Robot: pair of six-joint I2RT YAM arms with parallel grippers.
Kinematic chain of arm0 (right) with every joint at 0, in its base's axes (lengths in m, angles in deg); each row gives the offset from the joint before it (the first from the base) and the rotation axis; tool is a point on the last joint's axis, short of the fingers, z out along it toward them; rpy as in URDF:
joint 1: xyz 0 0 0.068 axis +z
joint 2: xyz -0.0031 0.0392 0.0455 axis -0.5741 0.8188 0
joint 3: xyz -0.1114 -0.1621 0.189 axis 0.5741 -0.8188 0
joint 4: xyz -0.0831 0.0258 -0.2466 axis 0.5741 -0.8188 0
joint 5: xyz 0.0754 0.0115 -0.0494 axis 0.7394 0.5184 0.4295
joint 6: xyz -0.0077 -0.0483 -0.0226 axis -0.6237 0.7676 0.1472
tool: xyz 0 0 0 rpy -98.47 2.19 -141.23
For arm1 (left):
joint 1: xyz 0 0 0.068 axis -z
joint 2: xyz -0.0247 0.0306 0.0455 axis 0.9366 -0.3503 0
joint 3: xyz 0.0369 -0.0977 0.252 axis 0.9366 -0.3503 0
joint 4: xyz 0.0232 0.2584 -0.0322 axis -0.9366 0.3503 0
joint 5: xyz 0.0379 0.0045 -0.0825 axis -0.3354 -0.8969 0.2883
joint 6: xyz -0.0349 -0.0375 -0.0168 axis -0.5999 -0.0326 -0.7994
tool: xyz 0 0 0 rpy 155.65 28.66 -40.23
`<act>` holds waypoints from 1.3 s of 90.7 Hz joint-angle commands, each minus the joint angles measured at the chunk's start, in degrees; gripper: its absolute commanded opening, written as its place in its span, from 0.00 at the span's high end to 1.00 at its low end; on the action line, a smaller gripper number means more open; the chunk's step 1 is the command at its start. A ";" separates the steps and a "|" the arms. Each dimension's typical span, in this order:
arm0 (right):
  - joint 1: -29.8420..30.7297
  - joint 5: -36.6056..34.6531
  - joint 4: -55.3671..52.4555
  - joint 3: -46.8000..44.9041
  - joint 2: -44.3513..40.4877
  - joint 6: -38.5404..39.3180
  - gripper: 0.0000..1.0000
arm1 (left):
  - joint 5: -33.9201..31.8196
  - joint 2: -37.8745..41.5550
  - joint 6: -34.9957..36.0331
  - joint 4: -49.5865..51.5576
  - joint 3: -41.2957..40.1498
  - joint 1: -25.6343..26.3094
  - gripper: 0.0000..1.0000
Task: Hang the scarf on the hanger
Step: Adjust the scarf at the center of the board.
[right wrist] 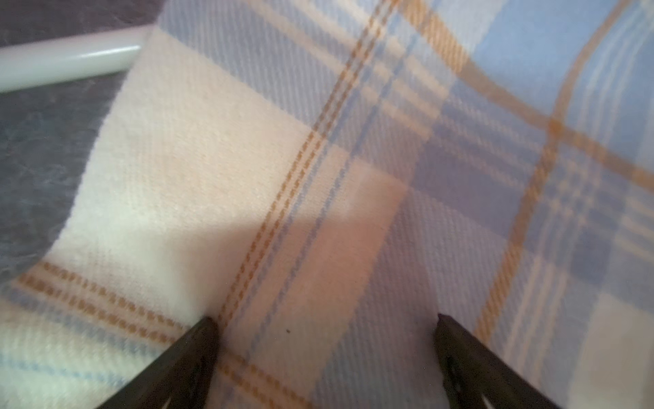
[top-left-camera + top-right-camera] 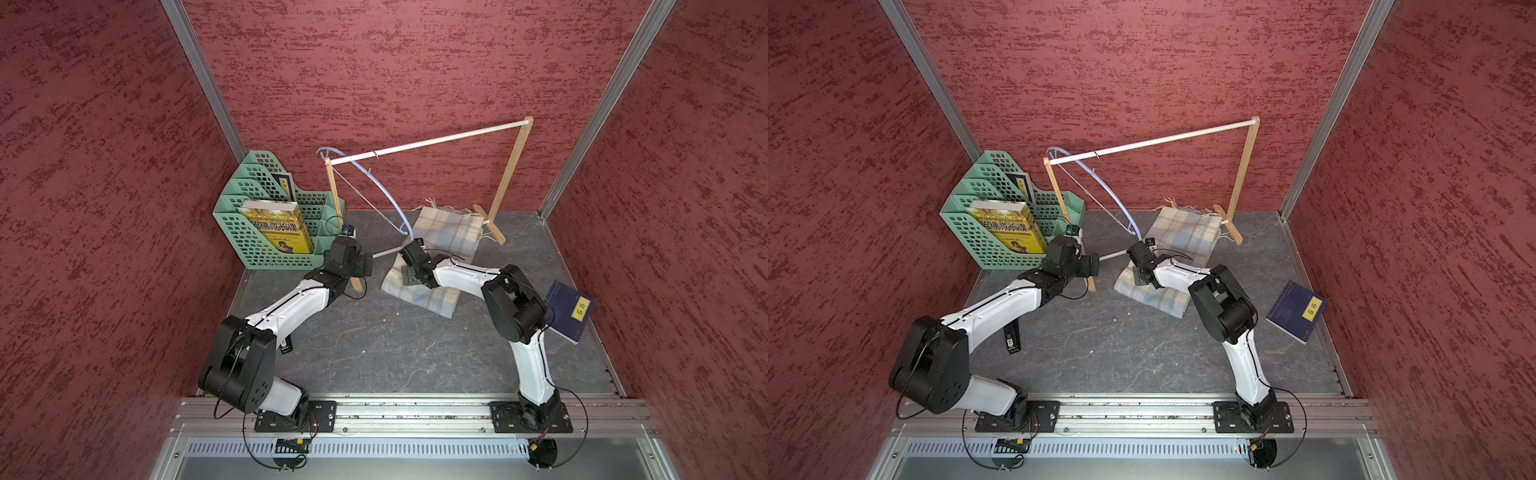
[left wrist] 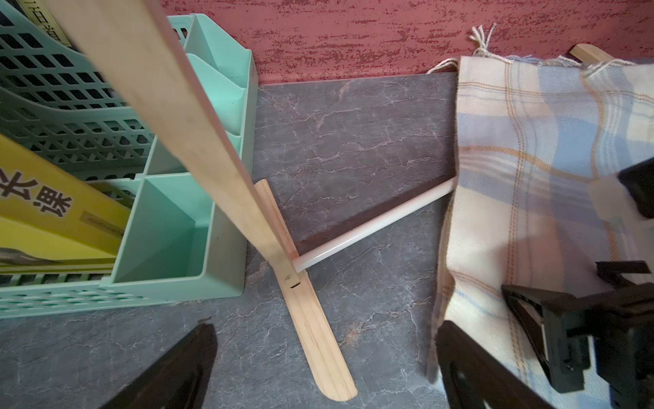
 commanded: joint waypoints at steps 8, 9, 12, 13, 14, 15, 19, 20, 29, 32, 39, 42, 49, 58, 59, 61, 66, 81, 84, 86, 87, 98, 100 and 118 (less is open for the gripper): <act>3.03 1.91 -2.53 -10.54 -5.49 -2.97 0.01 | 0.08 0.83 -1.42 1.29 0.58 0.35 0.00; 3.25 1.88 -2.50 -11.14 -5.85 -3.15 0.02 | 0.12 0.89 -1.47 1.38 0.59 0.37 0.00; 3.99 1.83 -2.43 -12.84 -6.96 -3.70 0.01 | 0.22 1.06 -1.53 1.72 0.68 0.46 0.00; 4.30 1.84 -2.45 -13.43 -7.37 -3.95 0.02 | 0.23 1.10 -1.57 1.77 0.68 0.47 0.00; 4.58 1.85 -2.42 -14.04 -7.66 -4.16 0.02 | 0.19 1.20 -1.58 1.89 0.69 0.52 0.00; 4.86 1.85 -2.40 -14.65 -8.12 -4.31 0.01 | 0.18 1.25 -1.59 1.99 0.69 0.59 0.00; 6.08 1.65 -2.42 -16.76 -9.55 -5.25 0.02 | 0.39 1.63 -1.74 2.49 0.77 0.84 0.00; 6.44 1.57 -2.40 -17.19 -9.81 -5.25 0.02 | 0.45 1.73 -1.80 2.59 0.82 0.88 0.00; 9.93 0.91 -3.30 -21.46 -13.34 -7.61 0.02 | 0.84 2.44 -2.04 3.91 1.17 1.58 0.00; 11.24 0.70 -3.79 -22.85 -14.37 -8.71 0.02 | 0.97 2.69 -2.04 4.37 1.29 1.92 0.00; 14.41 0.33 -5.03 -26.23 -16.79 -11.56 0.02 | 0.99 3.15 -2.09 5.66 1.67 2.83 0.00; 15.86 0.21 -5.52 -27.59 -17.93 -13.15 0.01 | 1.10 3.29 -2.05 6.19 1.80 3.39 0.00; 19.29 -0.30 -7.40 -30.61 -20.43 -16.99 0.01 | 1.23 3.70 -2.19 7.47 2.21 4.88 0.00; 23.70 -1.54 -10.97 -33.79 -23.39 -22.52 0.01 | 1.69 3.86 -2.57 9.15 2.84 7.39 0.00; 24.21 -1.69 -11.29 -34.10 -23.85 -23.20 0.02 | 1.80 3.90 -2.66 9.27 2.91 7.63 0.00; 25.11 -1.91 -12.08 -34.69 -24.63 -24.29 0.02 | 2.00 3.80 -2.77 9.53 3.07 8.11 0.00; 27.14 -2.53 -14.64 -36.14 -26.15 -27.55 0.01 | 2.60 3.57 -3.25 9.96 3.40 9.83 0.00; 32.13 -4.16 -22.34 -40.16 -32.19 -37.13 0.02 | 5.55 -0.15 -4.39 9.52 5.81 15.21 0.00; 32.91 -4.33 -23.43 -41.05 -33.56 -38.73 0.02 | 5.99 -1.77 -4.44 9.30 6.66 15.97 0.00; 33.37 -4.48 -24.26 -41.63 -34.49 -39.64 0.02 | 6.16 -2.85 -4.49 9.23 7.34 16.61 0.00; 33.53 -4.57 -24.61 -41.94 -34.85 -40.11 0.02 | 6.28 -3.63 -4.49 9.22 7.75 16.85 0.00; 34.47 -5.77 -26.53 -44.47 -39.62 -44.03 0.02 | 8.63 -11.98 -4.89 9.12 13.59 18.71 0.00; 34.48 -6.10 -26.55 -44.63 -40.37 -44.44 0.01 | 9.24 -13.58 -5.06 9.05 14.70 18.81 0.00; 34.46 -12.55 -30.13 -42.51 -43.30 -46.23 0.01 | 10.81 -27.57 -6.32 6.32 23.93 18.82 0.00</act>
